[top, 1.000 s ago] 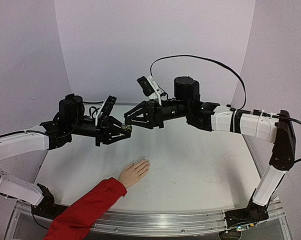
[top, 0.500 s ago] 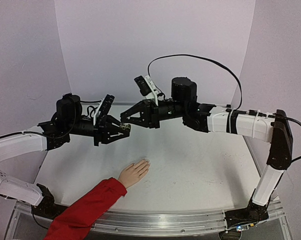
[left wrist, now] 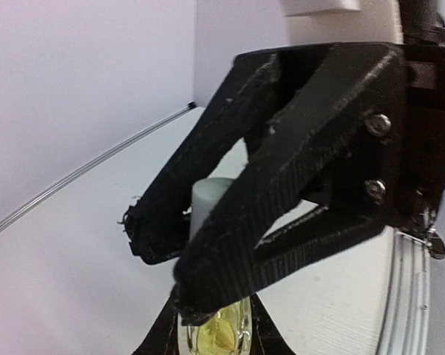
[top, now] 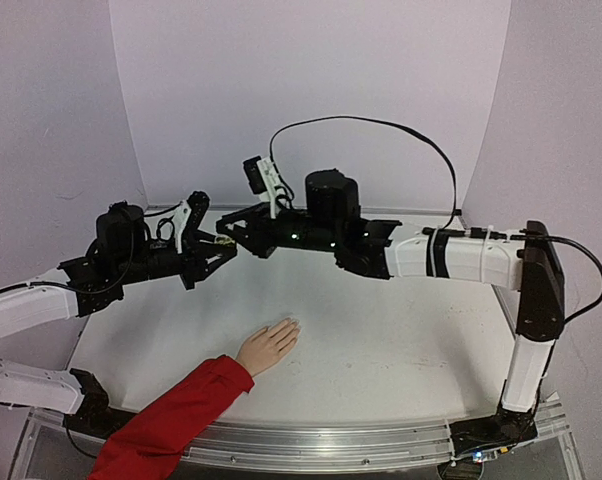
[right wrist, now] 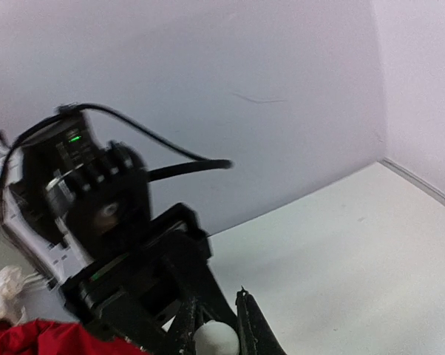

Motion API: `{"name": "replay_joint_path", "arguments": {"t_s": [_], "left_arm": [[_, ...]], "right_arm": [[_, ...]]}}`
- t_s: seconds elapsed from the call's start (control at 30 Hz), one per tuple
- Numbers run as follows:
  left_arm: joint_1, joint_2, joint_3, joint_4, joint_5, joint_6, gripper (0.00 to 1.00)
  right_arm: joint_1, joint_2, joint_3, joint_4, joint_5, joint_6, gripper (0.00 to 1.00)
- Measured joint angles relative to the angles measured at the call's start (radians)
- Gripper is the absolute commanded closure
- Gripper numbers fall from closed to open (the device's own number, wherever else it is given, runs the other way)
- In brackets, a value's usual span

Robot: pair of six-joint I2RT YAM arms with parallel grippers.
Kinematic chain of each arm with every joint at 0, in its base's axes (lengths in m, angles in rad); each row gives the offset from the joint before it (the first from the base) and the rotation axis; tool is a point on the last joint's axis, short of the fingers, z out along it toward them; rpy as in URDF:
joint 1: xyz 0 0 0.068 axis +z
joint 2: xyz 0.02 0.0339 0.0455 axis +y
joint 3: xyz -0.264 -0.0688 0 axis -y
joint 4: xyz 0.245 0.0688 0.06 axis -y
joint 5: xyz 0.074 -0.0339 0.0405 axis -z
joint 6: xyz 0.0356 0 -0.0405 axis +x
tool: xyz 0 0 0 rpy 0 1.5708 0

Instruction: Paint the nails

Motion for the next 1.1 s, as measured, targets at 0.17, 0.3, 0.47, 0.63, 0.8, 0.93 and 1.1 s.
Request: {"name": "replay_joint_path", "arguments": {"t_s": [0.17,0.3,0.47,0.63,0.8,0.93,1.1], "left_arm": [[0.023,-0.007,-0.018,-0.056,-0.18,0.033,1.0],[0.025,-0.01,-0.02,-0.062,-0.238,0.045,1.0],[0.019,-0.011,-0.02,-0.061,-0.237,0.052,1.0],[0.016,-0.011,-0.02,-0.034,-0.225,0.06,1.0],[0.01,-0.004,-0.011,0.003,-0.188,0.057,1.0],[0.013,0.01,0.008,0.032,-0.118,0.038,1.0],[0.025,0.057,0.048,0.039,0.064,-0.002,1.0]], "right_arm": [[0.099,0.119,0.166,-0.127,0.425,0.077,1.0],[0.154,0.168,0.26,-0.203,0.648,0.14,1.0],[0.169,0.166,0.273,-0.237,0.704,0.165,0.75],[0.156,0.105,0.205,-0.249,0.578,0.16,0.36],[0.121,-0.042,0.067,-0.256,0.407,0.108,0.03],[0.051,-0.18,-0.072,-0.227,0.266,0.106,0.02],[-0.087,-0.278,-0.182,-0.173,0.14,0.11,0.02]]}}
